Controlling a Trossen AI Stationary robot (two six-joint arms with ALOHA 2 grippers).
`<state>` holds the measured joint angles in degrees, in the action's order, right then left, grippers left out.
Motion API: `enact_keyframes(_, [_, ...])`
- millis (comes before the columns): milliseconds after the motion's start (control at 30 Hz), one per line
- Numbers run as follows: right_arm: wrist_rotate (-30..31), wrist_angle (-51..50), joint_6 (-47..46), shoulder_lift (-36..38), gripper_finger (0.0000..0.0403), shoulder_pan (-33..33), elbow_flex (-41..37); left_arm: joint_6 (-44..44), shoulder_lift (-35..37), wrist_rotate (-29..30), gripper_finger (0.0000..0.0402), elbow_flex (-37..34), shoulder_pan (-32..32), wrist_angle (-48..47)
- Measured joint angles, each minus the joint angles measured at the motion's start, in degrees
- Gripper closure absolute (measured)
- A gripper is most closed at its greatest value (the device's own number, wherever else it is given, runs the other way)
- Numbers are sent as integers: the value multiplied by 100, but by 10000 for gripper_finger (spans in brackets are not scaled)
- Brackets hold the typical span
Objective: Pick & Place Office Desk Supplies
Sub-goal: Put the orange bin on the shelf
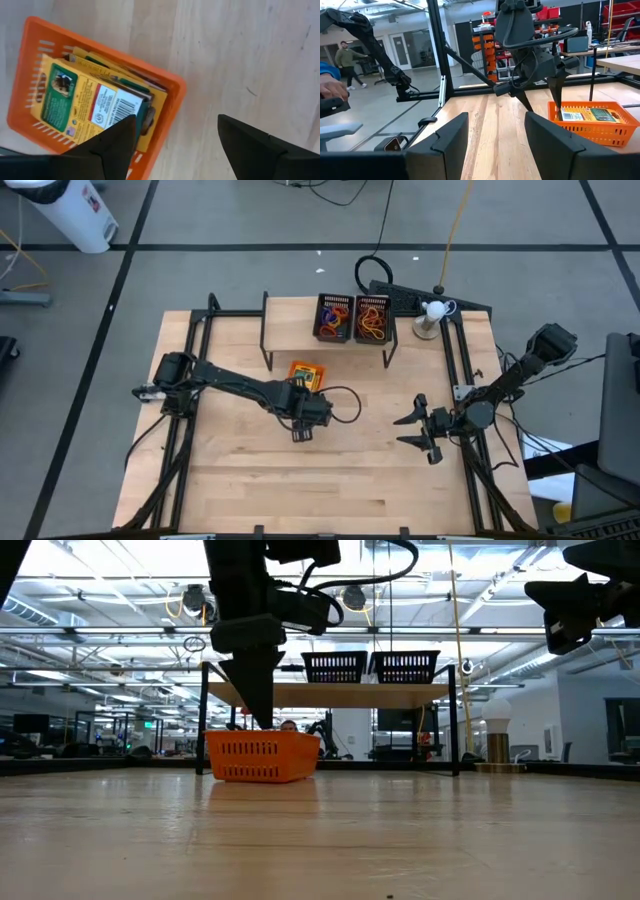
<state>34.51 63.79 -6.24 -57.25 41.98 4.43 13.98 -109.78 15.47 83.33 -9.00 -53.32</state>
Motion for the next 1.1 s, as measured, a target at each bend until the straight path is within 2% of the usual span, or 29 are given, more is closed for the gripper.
enact_keyframes(600, [-3, -21, -17, 0, 218, 0, -4, -24, -290, -61, 128, -25, -8, 29])
enact_keyframes(1100, [-3, -27, -56, -2, 218, 0, -4, 108, -279, -141, 129, -904, -8, 450])
